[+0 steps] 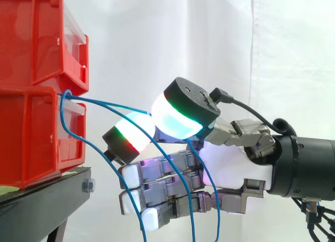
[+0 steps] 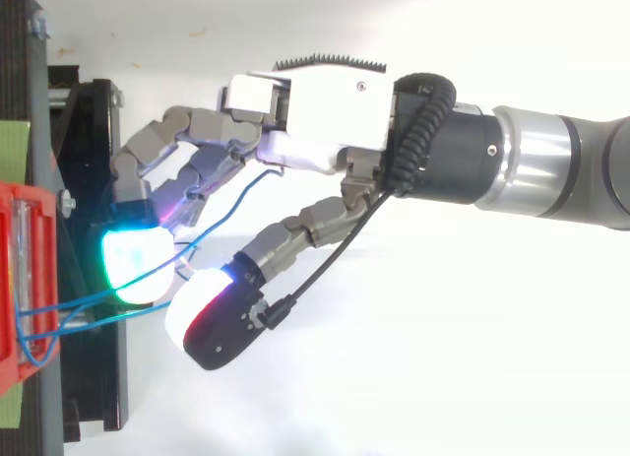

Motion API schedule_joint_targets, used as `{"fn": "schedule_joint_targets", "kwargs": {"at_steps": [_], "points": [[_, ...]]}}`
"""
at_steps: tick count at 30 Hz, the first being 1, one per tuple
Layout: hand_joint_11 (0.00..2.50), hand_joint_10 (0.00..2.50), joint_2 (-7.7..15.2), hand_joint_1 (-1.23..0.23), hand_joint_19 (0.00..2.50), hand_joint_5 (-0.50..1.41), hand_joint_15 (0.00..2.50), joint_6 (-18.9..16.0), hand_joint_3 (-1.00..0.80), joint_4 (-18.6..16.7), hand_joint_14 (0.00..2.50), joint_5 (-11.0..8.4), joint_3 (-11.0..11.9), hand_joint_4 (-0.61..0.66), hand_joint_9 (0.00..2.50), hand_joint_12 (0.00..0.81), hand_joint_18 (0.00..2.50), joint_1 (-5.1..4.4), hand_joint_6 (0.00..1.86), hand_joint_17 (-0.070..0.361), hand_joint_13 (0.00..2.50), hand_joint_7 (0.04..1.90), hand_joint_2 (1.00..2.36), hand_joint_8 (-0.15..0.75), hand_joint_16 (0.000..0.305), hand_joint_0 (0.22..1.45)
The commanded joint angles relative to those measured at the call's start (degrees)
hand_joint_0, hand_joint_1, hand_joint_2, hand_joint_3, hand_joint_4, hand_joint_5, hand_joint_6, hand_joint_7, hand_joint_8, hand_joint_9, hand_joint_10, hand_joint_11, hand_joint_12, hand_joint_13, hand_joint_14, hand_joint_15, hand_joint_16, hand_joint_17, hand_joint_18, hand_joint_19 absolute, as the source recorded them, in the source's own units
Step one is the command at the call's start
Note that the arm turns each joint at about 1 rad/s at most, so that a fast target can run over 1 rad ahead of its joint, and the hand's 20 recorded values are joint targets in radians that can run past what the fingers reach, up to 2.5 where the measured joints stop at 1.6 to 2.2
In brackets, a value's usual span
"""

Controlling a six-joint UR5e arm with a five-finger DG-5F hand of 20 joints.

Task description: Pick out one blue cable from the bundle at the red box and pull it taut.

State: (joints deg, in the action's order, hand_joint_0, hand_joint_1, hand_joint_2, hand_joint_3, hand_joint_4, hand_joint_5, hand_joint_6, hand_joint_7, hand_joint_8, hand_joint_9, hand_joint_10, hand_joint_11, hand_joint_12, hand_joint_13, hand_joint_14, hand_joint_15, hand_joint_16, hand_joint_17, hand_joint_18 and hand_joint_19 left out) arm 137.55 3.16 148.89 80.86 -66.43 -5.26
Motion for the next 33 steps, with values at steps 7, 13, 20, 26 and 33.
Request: {"fn": "schedule_joint_targets", "kwargs": {"at_steps": [7, 13, 20, 26, 33], "points": [[0.71, 0.02, 0.0, -0.67, 0.65, -0.19, 0.59, 0.0, -0.5, 0.0, 0.02, 0.0, 0.08, 0.05, 0.95, 0.334, 0.8, -0.01, 0.9, 0.106, 0.9, 0.94, 1.0, 0.238, 0.047, 0.45], [0.72, 0.02, 0.0, -0.57, 0.68, -0.18, 0.59, 0.0, -0.5, 0.0, 0.02, 0.0, 0.08, 0.0, 0.98, 0.319, 0.77, 0.08, 0.88, 0.099, 0.9, 0.98, 1.0, 0.224, 0.044, 0.49], [0.73, 0.02, 0.0, -0.66, 0.7, -0.17, 0.61, 0.0, -0.4, 0.0, 0.02, 0.0, 0.08, -0.08, 1.01, 0.297, 0.74, -0.01, 0.88, 0.088, 0.89, 1.08, 1.01, 0.191, 0.039, 0.59], [0.72, 0.02, 0.0, -0.69, 0.72, -0.15, 0.61, 0.0, -0.21, 0.0, 0.02, -0.09, 0.08, -0.14, 1.08, 0.292, 0.77, -0.01, 0.91, 0.089, 0.93, 1.12, 1.03, 0.189, 0.04, 0.57], [0.68, 0.02, -0.26, -0.68, 0.72, -0.13, 0.6, 0.09, -0.11, 0.18, 0.02, -0.09, 0.08, -0.17, 1.09, 0.291, 0.78, -0.01, 0.92, 0.088, 0.93, 1.12, 1.03, 0.178, 0.039, 0.56]]}}
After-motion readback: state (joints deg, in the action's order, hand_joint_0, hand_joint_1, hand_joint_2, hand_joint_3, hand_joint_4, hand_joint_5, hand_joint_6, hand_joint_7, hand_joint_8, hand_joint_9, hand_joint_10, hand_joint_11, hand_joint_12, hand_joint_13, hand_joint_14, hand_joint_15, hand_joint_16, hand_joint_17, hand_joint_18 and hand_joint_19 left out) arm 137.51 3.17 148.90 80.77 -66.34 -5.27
